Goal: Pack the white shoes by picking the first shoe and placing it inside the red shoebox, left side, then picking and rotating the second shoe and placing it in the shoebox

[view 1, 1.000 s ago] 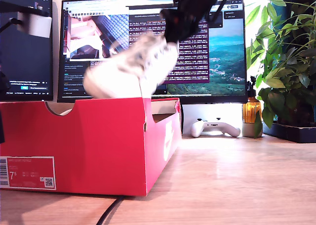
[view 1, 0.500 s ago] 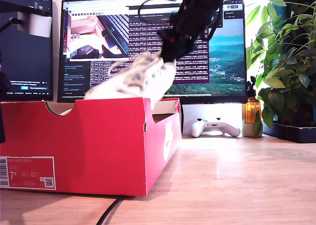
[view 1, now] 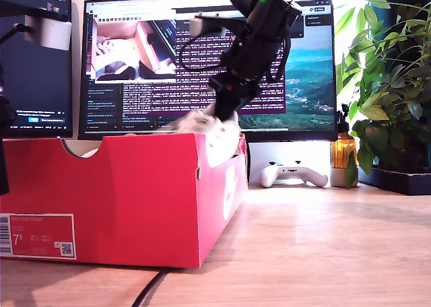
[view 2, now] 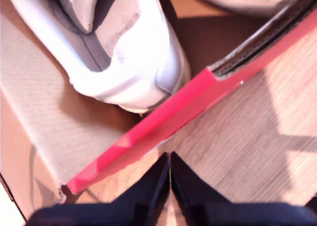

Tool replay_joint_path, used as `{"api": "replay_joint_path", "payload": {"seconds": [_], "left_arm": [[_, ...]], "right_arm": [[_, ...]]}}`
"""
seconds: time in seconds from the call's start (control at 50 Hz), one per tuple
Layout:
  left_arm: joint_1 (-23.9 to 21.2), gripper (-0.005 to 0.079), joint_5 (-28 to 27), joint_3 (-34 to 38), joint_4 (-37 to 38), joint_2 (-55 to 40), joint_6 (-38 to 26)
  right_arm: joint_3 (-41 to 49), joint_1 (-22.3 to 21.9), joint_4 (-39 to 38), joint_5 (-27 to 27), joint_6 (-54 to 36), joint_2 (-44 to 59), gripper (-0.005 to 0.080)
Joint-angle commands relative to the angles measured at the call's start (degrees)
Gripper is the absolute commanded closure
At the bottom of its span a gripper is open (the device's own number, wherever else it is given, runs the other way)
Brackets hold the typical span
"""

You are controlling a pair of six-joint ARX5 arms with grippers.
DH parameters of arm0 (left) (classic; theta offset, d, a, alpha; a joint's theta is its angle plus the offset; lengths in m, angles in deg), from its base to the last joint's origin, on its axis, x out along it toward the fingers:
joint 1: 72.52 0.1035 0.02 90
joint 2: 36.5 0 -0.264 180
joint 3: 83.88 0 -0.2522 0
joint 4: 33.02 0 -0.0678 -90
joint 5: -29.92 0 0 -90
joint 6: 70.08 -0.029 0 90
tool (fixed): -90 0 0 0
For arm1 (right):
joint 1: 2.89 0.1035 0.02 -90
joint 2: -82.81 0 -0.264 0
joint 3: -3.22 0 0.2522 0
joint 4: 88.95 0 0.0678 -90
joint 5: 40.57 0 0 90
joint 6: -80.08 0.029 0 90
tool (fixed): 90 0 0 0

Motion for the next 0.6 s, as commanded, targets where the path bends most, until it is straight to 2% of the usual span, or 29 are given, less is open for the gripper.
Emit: {"api": "replay_joint_path", "payload": {"seconds": [0.0, 0.2, 0.36, 0.58], "left_arm": [[0.1, 0.0761, -0.1, 0.6, -0.4, -0.5, 0.0], [0.1, 0.0761, -0.1, 0.6, -0.4, -0.5, 0.0], [0.1, 0.0761, -0.1, 0.6, 0.0, -0.5, 0.0], [0.1, 0.0762, -0.1, 0.6, 1.0, -0.5, 0.0]], "right_arm": [[-1.7, 1.7, 0.7, 0.8, -0.5, -1.1, 0.0763], [-1.7, 4.1, 1.4, 1.0, -0.5, -1.1, 0.0749], [-1.7, 5.9, 1.1, 4.3, -0.5, -1.1, 0.0582], [-1.7, 6.4, 1.8, 9.9, -1.6, -1.1, 0.0584]]}}
